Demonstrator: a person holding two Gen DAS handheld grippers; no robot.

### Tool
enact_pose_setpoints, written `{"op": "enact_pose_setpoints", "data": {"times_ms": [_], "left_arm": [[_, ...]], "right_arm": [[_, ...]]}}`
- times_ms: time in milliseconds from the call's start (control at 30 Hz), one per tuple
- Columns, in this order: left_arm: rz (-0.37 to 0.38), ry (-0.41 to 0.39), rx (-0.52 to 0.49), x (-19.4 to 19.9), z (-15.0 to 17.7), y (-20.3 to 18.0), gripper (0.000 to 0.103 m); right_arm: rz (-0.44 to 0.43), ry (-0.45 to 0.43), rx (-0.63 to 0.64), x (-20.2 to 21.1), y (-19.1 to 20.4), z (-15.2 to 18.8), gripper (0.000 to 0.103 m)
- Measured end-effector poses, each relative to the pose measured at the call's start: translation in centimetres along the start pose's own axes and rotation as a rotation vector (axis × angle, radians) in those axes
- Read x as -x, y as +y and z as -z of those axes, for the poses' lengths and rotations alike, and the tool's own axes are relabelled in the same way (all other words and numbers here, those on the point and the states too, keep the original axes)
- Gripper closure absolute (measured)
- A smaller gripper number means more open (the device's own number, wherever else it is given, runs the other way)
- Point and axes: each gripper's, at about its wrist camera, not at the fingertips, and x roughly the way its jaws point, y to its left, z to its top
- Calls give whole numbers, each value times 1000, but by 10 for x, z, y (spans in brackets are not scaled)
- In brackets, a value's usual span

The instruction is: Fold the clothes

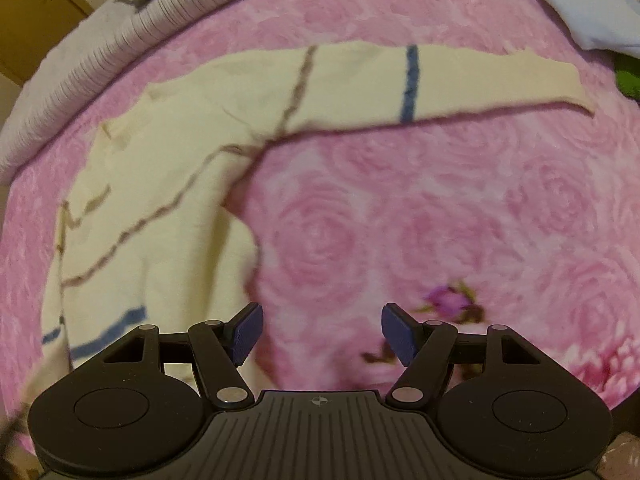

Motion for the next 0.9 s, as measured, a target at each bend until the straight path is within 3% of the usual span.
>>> {"op": "enact_pose_setpoints", "data": {"times_ms": [67,100,167,233,300,400,500,633,700,833,900], "left_arm": [[-136,-71,60,1,-42,64,96],[-169,-78,89,-1,-59,91,91],[-189,-56,124,-6,-79,126,90],[-157,-37,123,-8,-75,131,86],[-90,21,135,-13,-52,117,73],[48,151,225,-22,4,86,74],[284,298,372,-22,68,35,75],[486,416,461,-8,135,-40,74],[547,443,472,-1,156,-69,74],[499,453,528,-3,184,-94,72],[487,439,589,-7,192,-99,64]], "right_arm": [[-6,-20,-11,4,11,3,34],[-12,-26,-20,4,15,5,34],[-24,-33,-37,5,23,13,34],[-33,-31,-56,3,28,23,34],[-44,-19,-69,0,28,33,34],[-40,6,-97,-6,20,50,34],[-49,23,-123,-9,5,63,34],[-59,43,-144,-14,-19,76,34],[-76,51,-157,-17,-30,82,34],[-141,75,-176,-24,-52,96,34],[-190,78,-202,-28,-62,100,34]]}}
